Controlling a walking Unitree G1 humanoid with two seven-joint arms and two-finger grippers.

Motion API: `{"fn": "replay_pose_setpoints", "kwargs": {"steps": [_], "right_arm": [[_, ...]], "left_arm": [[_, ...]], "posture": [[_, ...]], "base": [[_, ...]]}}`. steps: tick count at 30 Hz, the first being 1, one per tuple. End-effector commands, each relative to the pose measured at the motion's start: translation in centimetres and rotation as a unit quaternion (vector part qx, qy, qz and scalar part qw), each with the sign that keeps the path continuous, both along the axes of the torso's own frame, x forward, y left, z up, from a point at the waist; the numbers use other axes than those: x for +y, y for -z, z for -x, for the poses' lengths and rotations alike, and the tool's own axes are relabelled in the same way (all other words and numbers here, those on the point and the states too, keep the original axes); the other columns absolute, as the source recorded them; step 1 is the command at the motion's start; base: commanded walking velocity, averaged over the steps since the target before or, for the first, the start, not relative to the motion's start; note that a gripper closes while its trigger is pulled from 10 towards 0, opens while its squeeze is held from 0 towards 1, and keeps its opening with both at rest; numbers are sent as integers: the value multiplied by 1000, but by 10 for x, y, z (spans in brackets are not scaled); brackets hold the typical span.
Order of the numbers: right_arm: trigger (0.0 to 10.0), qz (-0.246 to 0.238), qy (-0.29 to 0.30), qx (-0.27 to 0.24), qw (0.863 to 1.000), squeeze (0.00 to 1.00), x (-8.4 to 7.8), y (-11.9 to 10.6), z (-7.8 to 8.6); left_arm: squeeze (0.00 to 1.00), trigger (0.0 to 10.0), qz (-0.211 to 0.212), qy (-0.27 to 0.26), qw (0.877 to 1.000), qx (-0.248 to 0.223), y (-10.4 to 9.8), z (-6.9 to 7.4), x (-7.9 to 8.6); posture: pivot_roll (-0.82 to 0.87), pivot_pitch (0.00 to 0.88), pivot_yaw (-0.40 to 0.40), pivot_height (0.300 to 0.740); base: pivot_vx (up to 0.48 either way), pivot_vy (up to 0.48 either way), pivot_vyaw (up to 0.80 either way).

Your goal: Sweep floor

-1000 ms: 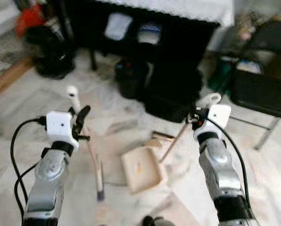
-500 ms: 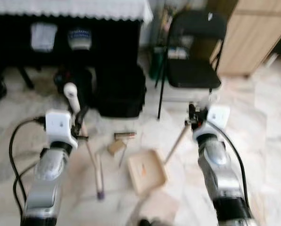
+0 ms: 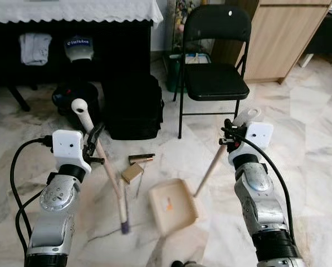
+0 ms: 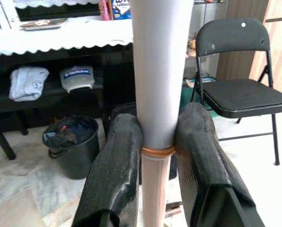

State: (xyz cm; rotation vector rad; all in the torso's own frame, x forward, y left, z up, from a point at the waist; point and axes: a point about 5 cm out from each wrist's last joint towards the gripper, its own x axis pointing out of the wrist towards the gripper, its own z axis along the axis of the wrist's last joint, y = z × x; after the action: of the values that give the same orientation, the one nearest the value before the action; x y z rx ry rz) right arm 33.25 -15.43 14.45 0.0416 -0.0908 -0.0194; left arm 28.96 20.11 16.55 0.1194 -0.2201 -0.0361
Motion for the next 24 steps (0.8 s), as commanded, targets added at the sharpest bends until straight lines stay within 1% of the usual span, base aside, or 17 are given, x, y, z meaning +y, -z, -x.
{"fn": "replay_pose_setpoints", "kwargs": {"steps": [1, 6, 11, 16, 24], "right_arm": [[10000, 2, 4, -29, 1000, 0, -2, -12, -1], [10000, 3, 6, -30, 1000, 0, -3, -12, -2], [10000, 1, 1, -29, 1000, 0, 0, -12, -2], [10000, 1, 3, -28, 1000, 0, -2, -12, -2], [10000, 1, 2, -31, 1000, 0, -1, -13, -3]], "left_arm": [[0, 10000, -8, -1, 1000, -6, -2, 0, 0], [0, 10000, -6, 3, 1000, -7, -3, -1, -3], [0, 10000, -7, 0, 1000, -8, -3, 0, -1], [0, 10000, -8, -2, 1000, -7, -4, 0, 1], [0, 10000, -6, 2, 1000, -6, -3, 0, -1]], "posture": [[-85, 160, -39, 740], [-83, 170, -41, 740], [-80, 173, -42, 740], [-80, 174, -41, 740], [-82, 169, -38, 740]], "base": [[0, 0, 0], [51, 0, 0], [312, 0, 0], [325, 0, 0], [333, 0, 0]]}}
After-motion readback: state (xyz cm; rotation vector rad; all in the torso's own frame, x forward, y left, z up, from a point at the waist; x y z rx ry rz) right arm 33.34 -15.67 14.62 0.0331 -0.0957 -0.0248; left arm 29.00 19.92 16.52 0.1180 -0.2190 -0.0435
